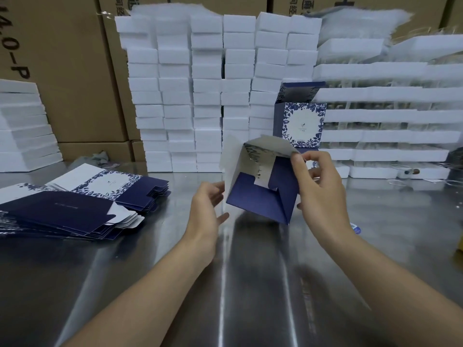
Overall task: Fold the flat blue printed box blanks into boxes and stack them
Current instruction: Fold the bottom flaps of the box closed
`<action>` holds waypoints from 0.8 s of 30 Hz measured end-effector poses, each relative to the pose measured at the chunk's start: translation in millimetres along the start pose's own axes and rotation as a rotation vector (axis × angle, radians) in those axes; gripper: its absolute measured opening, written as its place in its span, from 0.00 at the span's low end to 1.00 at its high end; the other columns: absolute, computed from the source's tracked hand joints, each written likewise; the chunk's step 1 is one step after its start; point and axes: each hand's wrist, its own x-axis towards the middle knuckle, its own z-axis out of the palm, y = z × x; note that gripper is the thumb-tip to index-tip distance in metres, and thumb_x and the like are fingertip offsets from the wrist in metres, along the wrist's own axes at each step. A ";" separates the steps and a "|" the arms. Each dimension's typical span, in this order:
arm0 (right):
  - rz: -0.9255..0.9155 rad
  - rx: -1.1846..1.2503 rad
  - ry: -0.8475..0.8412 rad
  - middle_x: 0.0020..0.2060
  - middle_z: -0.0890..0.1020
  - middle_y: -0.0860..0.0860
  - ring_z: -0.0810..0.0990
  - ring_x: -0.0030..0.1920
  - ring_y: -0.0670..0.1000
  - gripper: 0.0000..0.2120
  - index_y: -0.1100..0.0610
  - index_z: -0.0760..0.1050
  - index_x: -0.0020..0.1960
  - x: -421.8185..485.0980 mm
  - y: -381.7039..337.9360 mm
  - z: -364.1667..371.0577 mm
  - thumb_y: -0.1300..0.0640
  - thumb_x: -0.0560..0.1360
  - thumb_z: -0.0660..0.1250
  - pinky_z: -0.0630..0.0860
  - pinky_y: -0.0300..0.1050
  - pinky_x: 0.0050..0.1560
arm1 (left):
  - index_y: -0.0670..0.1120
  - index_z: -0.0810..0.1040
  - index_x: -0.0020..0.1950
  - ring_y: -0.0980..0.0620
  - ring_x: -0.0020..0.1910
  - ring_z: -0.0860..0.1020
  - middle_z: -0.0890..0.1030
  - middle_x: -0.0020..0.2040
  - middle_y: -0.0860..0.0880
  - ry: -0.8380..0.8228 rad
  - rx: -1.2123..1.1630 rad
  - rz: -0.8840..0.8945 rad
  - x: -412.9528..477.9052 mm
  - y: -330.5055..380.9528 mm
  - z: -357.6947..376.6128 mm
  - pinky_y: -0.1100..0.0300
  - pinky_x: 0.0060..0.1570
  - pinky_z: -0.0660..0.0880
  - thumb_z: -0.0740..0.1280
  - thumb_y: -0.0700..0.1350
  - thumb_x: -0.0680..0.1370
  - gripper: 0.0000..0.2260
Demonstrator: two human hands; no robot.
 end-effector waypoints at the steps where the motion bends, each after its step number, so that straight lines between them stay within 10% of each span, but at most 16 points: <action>1: 0.012 0.003 0.007 0.42 0.79 0.55 0.79 0.42 0.56 0.13 0.40 0.75 0.49 0.5 -0.1 -1.2 0.31 0.77 0.67 0.80 0.65 0.50 | 0.47 0.85 0.52 0.50 0.62 0.82 0.88 0.54 0.51 0.003 -0.043 -0.033 0.9 1.6 -1.1 0.42 0.65 0.78 0.59 0.54 0.82 0.17; 7: 0.038 -0.056 0.009 0.41 0.75 0.48 0.73 0.39 0.49 0.26 0.43 0.75 0.47 0.1 -0.9 -2.6 0.21 0.70 0.63 0.68 0.47 0.42 | 0.57 0.87 0.49 0.57 0.44 0.86 0.87 0.42 0.59 -0.121 0.171 -0.054 -1.3 2.2 1.6 0.51 0.48 0.84 0.64 0.74 0.76 0.23; 11: 0.028 -0.034 0.018 0.42 0.75 0.49 0.73 0.39 0.48 0.26 0.46 0.75 0.45 -0.7 -1.0 -2.2 0.22 0.71 0.64 0.67 0.45 0.43 | 0.58 0.87 0.52 0.61 0.50 0.85 0.88 0.50 0.58 -0.224 0.226 0.076 -6.1 -1.0 1.5 0.59 0.41 0.84 0.69 0.78 0.68 0.28; 15: -0.033 -0.080 0.011 0.47 0.78 0.49 0.75 0.40 0.44 0.25 0.45 0.76 0.46 -6.7 -3.4 1.5 0.23 0.71 0.64 0.71 0.45 0.44 | 0.51 0.86 0.56 0.53 0.53 0.86 0.88 0.51 0.53 -0.103 0.346 0.286 -4.3 -5.7 1.4 0.47 0.55 0.84 0.72 0.72 0.69 0.28; 19: -0.143 -0.099 -0.049 0.48 0.77 0.46 0.79 0.44 0.44 0.21 0.39 0.77 0.52 -15.7 -8.2 7.7 0.26 0.67 0.69 0.76 0.44 0.49 | 0.47 0.87 0.45 0.52 0.42 0.85 0.88 0.41 0.49 0.045 0.423 0.371 1.5 -8.0 -3.1 0.47 0.46 0.82 0.73 0.62 0.77 0.18; 24: -0.187 -0.064 -0.329 0.53 0.80 0.40 0.80 0.58 0.42 0.41 0.33 0.66 0.73 -26.0 -7.0 15.5 0.31 0.63 0.77 0.76 0.42 0.57 | 0.46 0.85 0.37 0.49 0.39 0.81 0.86 0.38 0.47 0.316 0.024 0.144 10.2 0.8 -14.1 0.53 0.44 0.77 0.74 0.52 0.81 0.15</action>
